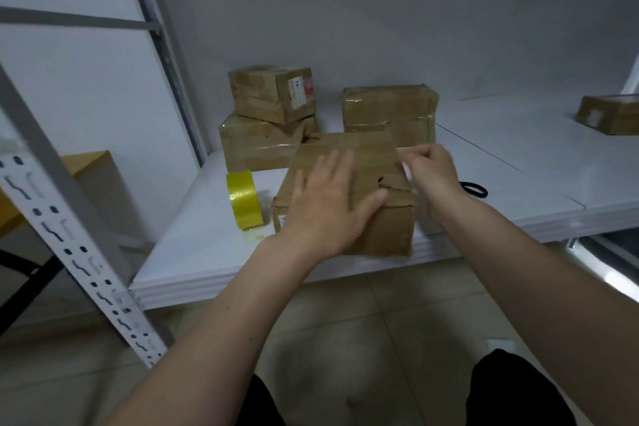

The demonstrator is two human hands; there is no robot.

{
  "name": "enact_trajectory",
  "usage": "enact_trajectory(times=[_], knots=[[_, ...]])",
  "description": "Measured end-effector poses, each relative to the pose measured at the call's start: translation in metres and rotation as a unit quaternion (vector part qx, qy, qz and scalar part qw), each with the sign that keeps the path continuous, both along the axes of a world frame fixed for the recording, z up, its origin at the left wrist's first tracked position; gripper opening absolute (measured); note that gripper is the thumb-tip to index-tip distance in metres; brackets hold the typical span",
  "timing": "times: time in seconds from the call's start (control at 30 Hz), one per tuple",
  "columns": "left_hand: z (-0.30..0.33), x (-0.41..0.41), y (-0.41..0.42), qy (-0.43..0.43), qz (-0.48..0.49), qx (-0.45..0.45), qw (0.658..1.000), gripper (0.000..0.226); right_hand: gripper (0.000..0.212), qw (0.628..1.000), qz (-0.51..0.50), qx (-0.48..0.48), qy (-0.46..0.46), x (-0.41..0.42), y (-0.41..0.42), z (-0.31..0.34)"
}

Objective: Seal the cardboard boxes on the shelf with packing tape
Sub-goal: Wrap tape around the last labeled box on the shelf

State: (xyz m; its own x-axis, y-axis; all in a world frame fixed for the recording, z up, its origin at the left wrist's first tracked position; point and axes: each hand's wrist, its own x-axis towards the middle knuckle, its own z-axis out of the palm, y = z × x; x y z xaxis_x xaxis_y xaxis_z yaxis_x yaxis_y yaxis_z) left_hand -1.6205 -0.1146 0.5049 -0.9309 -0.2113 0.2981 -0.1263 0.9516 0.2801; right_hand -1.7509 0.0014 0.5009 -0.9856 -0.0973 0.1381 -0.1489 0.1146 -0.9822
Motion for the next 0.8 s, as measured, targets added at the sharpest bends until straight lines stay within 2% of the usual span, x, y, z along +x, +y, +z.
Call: enact_trajectory(times=[0.07,0.13,0.2,0.27,0.37,0.43,0.5,0.53,0.63,0.8], knots=[[0.002,0.007,-0.020,0.135,0.073,0.008,0.988,0.078,0.009,0.995,-0.041,0.025,0.084,0.007,-0.001,0.013],[0.000,0.014,-0.044,0.251,0.147,0.041,0.956,0.077,0.007,0.983,-0.033,0.038,0.174,0.022,-0.010,0.028],[-0.008,0.019,-0.064,0.304,0.215,0.122,0.920,0.080,0.006,0.966,0.003,0.061,0.251,0.044,-0.024,0.039],[-0.023,0.023,-0.078,0.298,0.275,0.216,0.888,0.086,0.004,0.953,0.045,0.078,0.290,0.065,-0.041,0.043],[-0.051,0.022,-0.094,0.221,0.299,0.336,0.865,0.090,0.007,0.951,0.123,0.077,0.272,0.089,-0.062,0.038],[-0.063,0.022,-0.098,0.193,0.282,0.343,0.875,0.070,0.009,0.948,0.149,0.083,0.267,0.096,-0.071,0.032],[-0.066,0.021,-0.103,0.198,0.259,0.339,0.883,0.033,0.010,0.946,0.167,0.091,0.263,0.101,-0.075,0.029],[-0.064,0.021,-0.105,0.197,0.239,0.367,0.877,0.017,0.010,0.946,0.174,0.091,0.258,0.102,-0.075,0.028],[-0.065,0.024,-0.118,0.191,0.153,0.469,0.849,0.021,0.010,0.946,0.175,0.091,0.258,0.102,-0.075,0.028],[-0.066,0.038,-0.120,0.209,0.086,0.384,0.895,0.033,0.010,0.941,0.185,0.091,0.267,0.099,-0.079,0.031]])
